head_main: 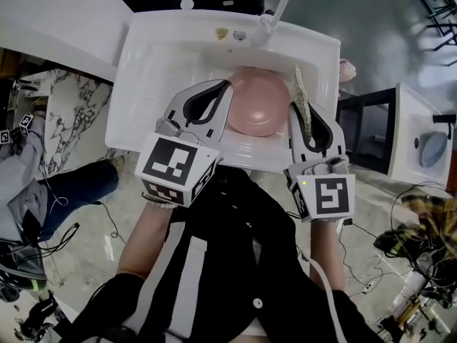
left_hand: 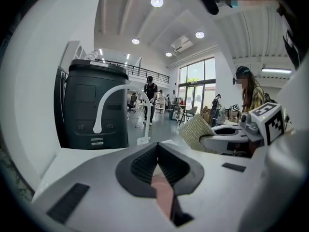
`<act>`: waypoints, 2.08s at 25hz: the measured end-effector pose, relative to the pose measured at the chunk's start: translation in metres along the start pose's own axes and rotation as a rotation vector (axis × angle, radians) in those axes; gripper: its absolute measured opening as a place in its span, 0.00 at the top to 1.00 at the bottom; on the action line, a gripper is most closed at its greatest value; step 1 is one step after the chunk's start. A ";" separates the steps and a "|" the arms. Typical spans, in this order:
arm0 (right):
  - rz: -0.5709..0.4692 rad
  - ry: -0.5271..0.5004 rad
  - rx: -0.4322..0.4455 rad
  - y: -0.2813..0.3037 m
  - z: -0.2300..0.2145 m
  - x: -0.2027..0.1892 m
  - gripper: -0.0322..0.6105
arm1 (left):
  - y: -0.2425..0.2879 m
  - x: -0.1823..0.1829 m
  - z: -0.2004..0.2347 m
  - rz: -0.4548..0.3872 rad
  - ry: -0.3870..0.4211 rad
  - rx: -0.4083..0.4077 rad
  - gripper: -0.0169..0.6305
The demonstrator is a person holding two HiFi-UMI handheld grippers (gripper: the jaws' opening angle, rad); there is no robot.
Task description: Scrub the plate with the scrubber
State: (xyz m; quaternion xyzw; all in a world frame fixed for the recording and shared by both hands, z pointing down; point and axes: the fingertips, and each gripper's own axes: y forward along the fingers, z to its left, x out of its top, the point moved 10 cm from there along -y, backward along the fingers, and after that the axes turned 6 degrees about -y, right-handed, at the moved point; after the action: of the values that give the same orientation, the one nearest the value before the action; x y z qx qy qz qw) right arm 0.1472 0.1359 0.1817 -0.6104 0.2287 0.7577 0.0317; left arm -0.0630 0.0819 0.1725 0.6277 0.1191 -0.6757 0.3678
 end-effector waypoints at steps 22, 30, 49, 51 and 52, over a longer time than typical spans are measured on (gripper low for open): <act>0.160 0.013 -0.010 0.079 -0.017 -0.081 0.84 | 0.076 -0.096 0.066 0.296 -0.147 0.066 0.97; 0.241 0.005 -0.002 0.128 -0.019 -0.121 0.84 | 0.115 -0.143 0.099 0.411 -0.276 0.095 0.94; 0.486 -0.076 -0.008 0.204 -0.022 -0.194 0.84 | 0.176 -0.222 0.132 0.630 -0.351 0.113 0.81; 0.510 -0.086 -0.007 0.207 -0.023 -0.202 0.84 | 0.180 -0.227 0.133 0.645 -0.365 0.110 0.81; 0.524 -0.094 -0.006 0.209 -0.022 -0.205 0.84 | 0.182 -0.230 0.132 0.652 -0.367 0.109 0.81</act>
State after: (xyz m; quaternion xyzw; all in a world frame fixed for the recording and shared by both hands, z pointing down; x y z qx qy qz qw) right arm 0.1513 -0.0115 0.4356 -0.4944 0.3748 0.7684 -0.1567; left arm -0.0595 -0.0477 0.4665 0.5197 -0.1909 -0.6298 0.5449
